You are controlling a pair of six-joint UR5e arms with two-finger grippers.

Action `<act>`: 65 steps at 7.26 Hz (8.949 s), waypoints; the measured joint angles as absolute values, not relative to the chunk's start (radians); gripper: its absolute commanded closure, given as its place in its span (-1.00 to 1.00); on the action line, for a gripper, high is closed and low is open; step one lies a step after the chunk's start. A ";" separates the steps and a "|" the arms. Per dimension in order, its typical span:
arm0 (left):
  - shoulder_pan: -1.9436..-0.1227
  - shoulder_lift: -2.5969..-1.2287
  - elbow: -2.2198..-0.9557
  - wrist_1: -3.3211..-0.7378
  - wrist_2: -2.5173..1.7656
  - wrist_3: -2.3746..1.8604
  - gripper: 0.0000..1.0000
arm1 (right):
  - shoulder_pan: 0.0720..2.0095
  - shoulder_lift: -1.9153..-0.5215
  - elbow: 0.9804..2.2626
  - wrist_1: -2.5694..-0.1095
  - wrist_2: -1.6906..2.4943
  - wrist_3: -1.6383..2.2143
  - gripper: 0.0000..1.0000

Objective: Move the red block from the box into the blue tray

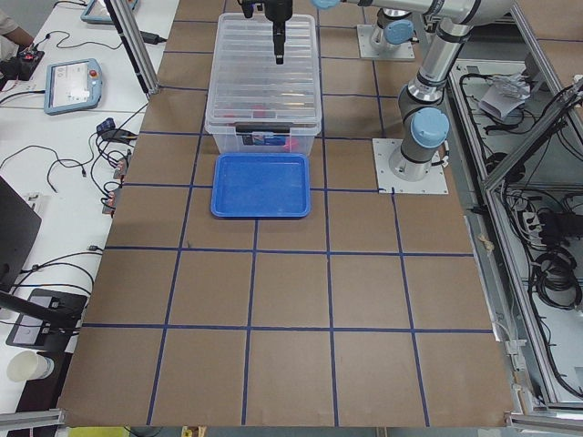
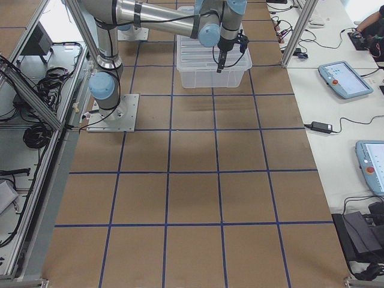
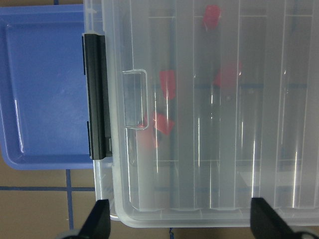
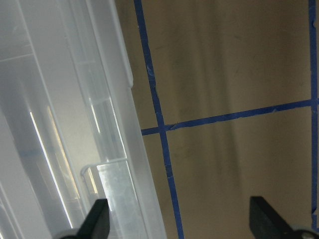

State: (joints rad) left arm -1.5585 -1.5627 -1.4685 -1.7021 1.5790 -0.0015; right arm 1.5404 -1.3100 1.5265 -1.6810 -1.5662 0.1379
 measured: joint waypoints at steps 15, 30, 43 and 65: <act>-1.559 -1.566 -1.466 -1.699 1.573 -0.004 -1.00 | 1.507 -1.257 1.544 -1.676 -1.573 0.123 -1.00; -1.562 -1.574 -1.461 -1.690 1.578 0.000 -1.00 | 1.236 -1.262 1.532 -1.681 -1.633 -0.282 -1.00; -1.573 -1.929 -1.632 -1.251 1.576 -0.043 -1.00 | 1.216 -1.481 1.511 -1.553 -1.623 -0.293 -1.00; -1.568 -1.969 -1.711 -1.129 1.560 -0.133 0.82 | 1.215 -1.522 1.551 -1.514 -1.635 -0.296 -1.00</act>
State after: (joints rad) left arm -1.5677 -1.9695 -1.7114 -1.1285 1.5595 -0.1326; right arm 1.2149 -1.5217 1.5512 -1.5135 -1.6352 -0.2961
